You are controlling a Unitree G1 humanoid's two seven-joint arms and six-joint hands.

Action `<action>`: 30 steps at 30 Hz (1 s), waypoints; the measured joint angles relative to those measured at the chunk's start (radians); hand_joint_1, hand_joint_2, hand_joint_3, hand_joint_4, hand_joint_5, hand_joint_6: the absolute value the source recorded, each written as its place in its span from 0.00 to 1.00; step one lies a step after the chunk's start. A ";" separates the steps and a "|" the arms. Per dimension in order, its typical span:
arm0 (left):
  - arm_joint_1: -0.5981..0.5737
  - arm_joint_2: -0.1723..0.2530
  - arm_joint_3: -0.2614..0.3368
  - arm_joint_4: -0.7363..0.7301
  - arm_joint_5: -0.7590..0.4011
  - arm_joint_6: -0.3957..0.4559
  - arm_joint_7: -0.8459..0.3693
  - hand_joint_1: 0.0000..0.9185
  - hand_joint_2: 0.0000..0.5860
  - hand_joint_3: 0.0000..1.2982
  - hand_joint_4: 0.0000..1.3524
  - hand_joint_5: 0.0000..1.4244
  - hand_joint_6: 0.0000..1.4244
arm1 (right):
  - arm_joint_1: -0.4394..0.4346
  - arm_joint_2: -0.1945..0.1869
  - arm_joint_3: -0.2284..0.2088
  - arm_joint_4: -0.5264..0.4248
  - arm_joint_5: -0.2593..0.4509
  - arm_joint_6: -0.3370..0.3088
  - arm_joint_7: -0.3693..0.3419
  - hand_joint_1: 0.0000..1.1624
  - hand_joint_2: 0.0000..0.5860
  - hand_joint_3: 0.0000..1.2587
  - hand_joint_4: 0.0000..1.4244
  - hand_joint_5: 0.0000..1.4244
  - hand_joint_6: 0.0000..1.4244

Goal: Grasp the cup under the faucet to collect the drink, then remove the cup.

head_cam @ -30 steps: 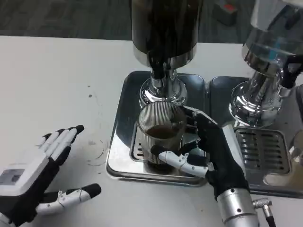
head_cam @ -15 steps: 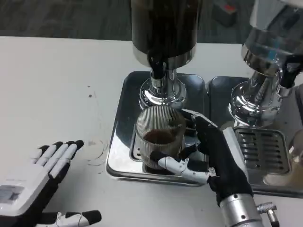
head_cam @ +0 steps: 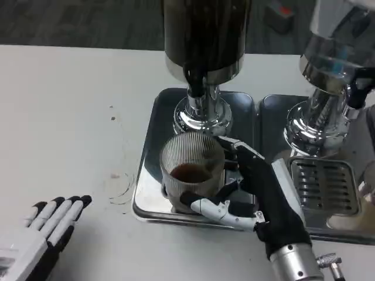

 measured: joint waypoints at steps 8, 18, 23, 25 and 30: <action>0.010 -0.001 0.001 -0.013 0.005 0.012 0.002 0.00 0.02 0.00 0.00 0.00 0.00 | 0.030 -0.010 0.006 -0.030 0.000 0.000 0.021 0.87 0.41 0.32 0.38 0.42 0.60; 0.010 -0.003 0.001 -0.013 0.005 0.018 0.005 0.00 0.02 0.00 0.00 0.00 0.00 | 0.045 -0.010 0.023 -0.046 0.000 0.000 0.031 0.87 0.41 0.32 0.38 0.42 0.60; 0.011 -0.005 0.001 -0.013 0.004 0.018 0.005 0.00 0.02 0.00 0.00 0.00 0.00 | 0.049 -0.010 0.026 -0.056 0.000 0.000 0.031 0.87 0.41 0.32 0.38 0.42 0.60; 0.010 -0.005 0.001 -0.013 0.004 0.018 0.005 0.00 0.02 0.00 0.00 0.00 0.00 | 0.051 -0.010 0.026 -0.063 0.000 0.000 0.031 0.87 0.41 0.32 0.38 0.42 0.60; 0.010 -0.005 0.001 -0.013 0.002 0.018 0.005 0.00 0.02 0.00 0.00 0.00 0.00 | 0.064 -0.011 0.025 -0.080 0.001 0.001 0.038 0.87 0.41 0.32 0.38 0.42 0.60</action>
